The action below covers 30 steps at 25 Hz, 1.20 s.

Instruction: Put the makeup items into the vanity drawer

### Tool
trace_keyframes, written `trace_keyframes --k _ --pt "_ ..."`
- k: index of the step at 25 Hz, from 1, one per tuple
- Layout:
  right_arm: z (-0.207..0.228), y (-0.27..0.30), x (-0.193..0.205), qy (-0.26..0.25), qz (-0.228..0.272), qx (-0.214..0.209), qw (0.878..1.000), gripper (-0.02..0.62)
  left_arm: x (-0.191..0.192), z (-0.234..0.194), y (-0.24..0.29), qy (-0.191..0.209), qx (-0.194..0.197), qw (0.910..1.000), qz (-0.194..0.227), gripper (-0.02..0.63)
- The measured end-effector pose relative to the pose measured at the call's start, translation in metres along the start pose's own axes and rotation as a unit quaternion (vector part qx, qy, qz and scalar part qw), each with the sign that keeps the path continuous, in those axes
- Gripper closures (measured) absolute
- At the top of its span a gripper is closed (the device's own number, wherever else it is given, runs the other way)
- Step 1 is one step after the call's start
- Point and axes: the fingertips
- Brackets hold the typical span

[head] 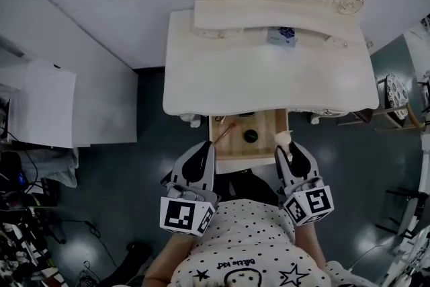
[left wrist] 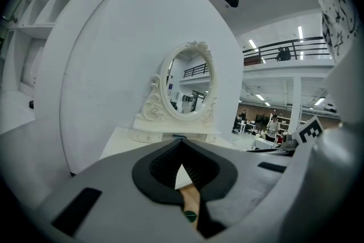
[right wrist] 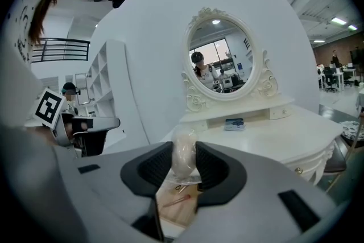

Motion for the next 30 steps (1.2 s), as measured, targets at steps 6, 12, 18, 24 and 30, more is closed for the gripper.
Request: trace_keyframes --k 6,12,18,24,30 --pt "0.022 0.005 0.021 0.018 -0.039 0.016 0.999 0.459 0.009 0.004 0.007 0.001 -0.003 0.9999 -0.014 0.604" --pt "0.05 0.024 0.046 0.03 -0.061 0.018 0.997 0.459 0.029 0.009 0.024 0.004 0.002 0.9992 -0.039 0.604" --pt "0.073 0.04 0.085 0.03 -0.111 0.022 0.993 0.459 0.047 0.014 0.039 0.009 0.01 0.9984 -0.055 0.604" --pt "0.097 0.061 0.12 0.026 -0.155 0.026 0.987 0.459 0.058 0.012 0.042 0.004 0.012 0.9975 -0.069 0.604" --pt "0.113 0.081 0.15 0.026 -0.193 0.03 0.98 0.459 0.066 0.007 0.045 -0.002 0.007 0.997 -0.077 0.604"
Point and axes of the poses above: the fingertips, and each gripper's own axes: y forward along the fingers, z to its right, x out of its underside, and after that the axes turned 15 degrees about -x, right-handed
